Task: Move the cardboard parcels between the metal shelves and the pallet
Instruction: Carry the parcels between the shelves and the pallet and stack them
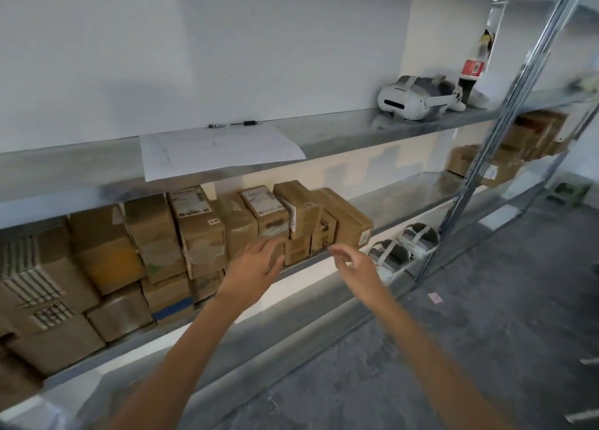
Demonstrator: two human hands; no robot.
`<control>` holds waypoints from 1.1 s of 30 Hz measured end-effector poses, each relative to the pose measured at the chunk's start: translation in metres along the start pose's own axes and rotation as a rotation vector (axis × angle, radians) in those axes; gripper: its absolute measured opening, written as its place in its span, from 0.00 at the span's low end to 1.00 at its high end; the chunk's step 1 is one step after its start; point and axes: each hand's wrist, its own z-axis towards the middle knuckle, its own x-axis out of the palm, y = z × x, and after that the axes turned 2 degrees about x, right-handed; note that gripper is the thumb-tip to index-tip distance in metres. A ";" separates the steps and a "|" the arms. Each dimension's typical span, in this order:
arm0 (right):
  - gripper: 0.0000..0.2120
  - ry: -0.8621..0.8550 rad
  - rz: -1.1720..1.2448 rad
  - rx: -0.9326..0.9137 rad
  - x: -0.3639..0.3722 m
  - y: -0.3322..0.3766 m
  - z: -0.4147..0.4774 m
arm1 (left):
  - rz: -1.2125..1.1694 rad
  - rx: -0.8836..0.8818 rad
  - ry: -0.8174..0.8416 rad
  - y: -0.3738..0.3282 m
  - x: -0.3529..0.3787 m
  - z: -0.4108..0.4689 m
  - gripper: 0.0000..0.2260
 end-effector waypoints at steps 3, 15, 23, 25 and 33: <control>0.13 0.041 -0.022 -0.069 0.004 0.011 0.059 | 0.004 -0.009 -0.027 0.006 0.007 0.041 0.16; 0.37 0.102 -0.558 -0.064 0.054 0.002 0.236 | -0.032 -0.236 -0.131 0.044 0.051 0.177 0.15; 0.42 0.106 -0.452 -0.143 0.043 -0.007 0.274 | 0.051 -0.289 -0.187 0.055 0.060 0.197 0.11; 0.36 0.044 -0.466 -0.225 0.027 -0.008 0.284 | 0.027 -0.301 -0.196 0.056 0.060 0.200 0.09; 0.24 0.178 0.077 -0.190 -0.019 -0.023 0.282 | -0.104 -0.420 -0.343 0.034 0.067 0.214 0.10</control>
